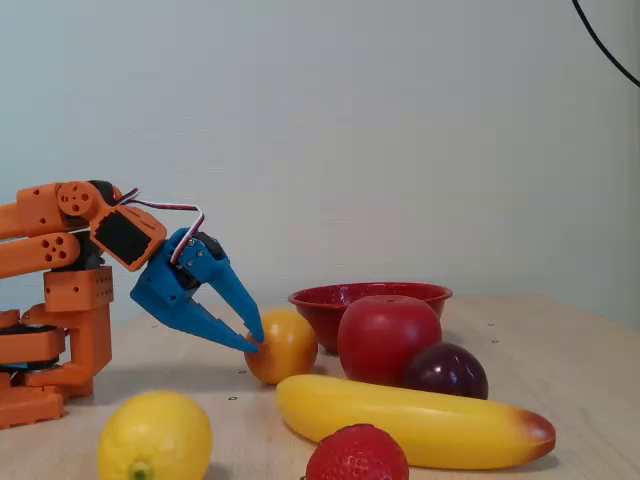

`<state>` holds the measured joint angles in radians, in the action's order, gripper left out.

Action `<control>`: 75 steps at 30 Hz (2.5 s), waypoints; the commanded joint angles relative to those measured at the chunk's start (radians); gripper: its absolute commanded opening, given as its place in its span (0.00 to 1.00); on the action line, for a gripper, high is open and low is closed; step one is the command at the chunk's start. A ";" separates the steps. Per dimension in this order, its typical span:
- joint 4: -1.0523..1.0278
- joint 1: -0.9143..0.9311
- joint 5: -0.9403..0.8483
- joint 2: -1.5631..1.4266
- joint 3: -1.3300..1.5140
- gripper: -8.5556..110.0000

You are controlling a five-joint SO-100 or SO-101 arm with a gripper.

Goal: Put the lemon in the red bowl.

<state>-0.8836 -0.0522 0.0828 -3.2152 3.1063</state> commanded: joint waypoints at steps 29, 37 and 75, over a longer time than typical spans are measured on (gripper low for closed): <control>-0.011 -0.005 -0.061 0.268 -0.341 0.07; -0.164 -0.038 -0.025 0.508 -0.670 0.07; -0.862 -0.703 0.834 1.594 -1.819 0.07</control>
<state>-1.7211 -0.7041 0.8452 -1.5969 1.3898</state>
